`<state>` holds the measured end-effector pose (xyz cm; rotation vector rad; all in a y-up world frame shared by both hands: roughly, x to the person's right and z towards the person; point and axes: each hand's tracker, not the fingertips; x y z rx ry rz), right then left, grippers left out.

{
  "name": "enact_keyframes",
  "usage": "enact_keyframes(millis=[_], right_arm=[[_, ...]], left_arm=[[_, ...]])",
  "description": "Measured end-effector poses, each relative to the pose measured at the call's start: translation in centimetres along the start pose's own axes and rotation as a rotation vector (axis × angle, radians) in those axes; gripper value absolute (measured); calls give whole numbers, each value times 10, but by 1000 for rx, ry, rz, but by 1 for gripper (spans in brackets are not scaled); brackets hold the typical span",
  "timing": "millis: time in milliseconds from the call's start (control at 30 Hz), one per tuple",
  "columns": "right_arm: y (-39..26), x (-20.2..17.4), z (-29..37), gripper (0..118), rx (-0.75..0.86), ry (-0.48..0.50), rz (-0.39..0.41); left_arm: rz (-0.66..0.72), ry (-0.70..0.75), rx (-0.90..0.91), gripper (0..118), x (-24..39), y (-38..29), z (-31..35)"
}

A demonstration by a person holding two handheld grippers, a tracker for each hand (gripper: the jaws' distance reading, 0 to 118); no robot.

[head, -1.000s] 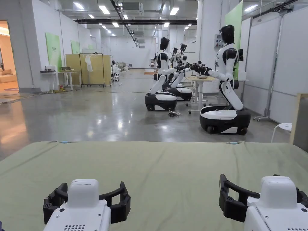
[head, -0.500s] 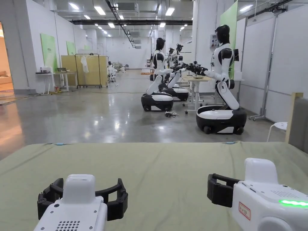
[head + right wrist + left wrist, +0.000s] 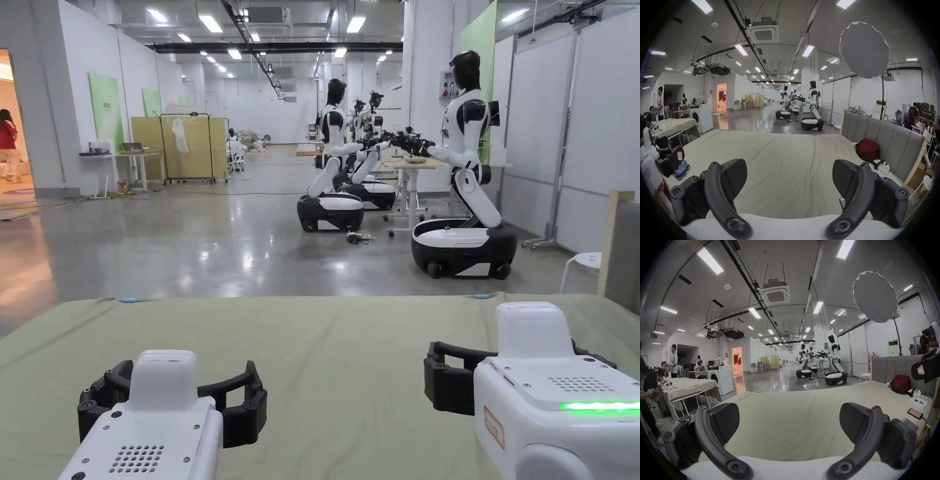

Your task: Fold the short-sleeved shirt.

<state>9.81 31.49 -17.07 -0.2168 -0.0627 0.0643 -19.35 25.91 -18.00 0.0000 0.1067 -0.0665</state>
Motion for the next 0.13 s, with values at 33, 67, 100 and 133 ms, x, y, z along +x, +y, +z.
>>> enact_keyframes(millis=[33,67,100,133], right_arm=[[2,2,1,110,1,15,-3],[4,4,3,110,14,29,-19],[5,5,4,110,17,32,-20],[6,4,6,110,21,28,-20]], left_arm=[[-2,0,2,118,-1,1,1],[-9,0,3,118,-2,2,1],[-19,1,8,118,-1,2,2],[-26,7,10,118,-1,3,2]])
